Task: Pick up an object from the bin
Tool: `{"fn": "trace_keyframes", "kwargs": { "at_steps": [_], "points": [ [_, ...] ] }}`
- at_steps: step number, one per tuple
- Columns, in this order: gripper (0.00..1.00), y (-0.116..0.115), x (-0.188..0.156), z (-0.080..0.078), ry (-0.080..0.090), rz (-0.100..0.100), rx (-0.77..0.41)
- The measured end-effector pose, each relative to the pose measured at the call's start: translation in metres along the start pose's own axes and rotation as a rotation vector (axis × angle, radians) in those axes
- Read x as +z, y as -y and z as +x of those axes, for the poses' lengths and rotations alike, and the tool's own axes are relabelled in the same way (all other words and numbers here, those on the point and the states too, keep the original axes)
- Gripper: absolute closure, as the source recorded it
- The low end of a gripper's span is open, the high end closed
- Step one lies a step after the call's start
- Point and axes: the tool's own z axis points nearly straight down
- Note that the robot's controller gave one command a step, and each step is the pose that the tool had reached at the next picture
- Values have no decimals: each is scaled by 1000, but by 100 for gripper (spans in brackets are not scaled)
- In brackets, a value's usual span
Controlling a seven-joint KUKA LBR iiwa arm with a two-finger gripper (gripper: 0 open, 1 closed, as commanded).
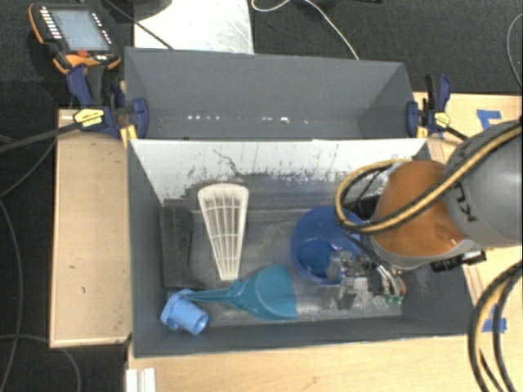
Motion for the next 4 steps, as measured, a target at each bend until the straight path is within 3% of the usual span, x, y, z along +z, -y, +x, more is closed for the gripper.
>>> {"fn": "trace_keyframes", "kwargs": {
  "at_steps": [1, 2, 3, 4],
  "points": [
    [100, 0, 0, 0, 0, 0, -2],
    [100, 0, -57, 10, 7, 0, -5],
    [100, -6, -114, 3, 6, -1, 7],
    [100, -13, -118, 5, 9, -1, 33]
  ]
}}
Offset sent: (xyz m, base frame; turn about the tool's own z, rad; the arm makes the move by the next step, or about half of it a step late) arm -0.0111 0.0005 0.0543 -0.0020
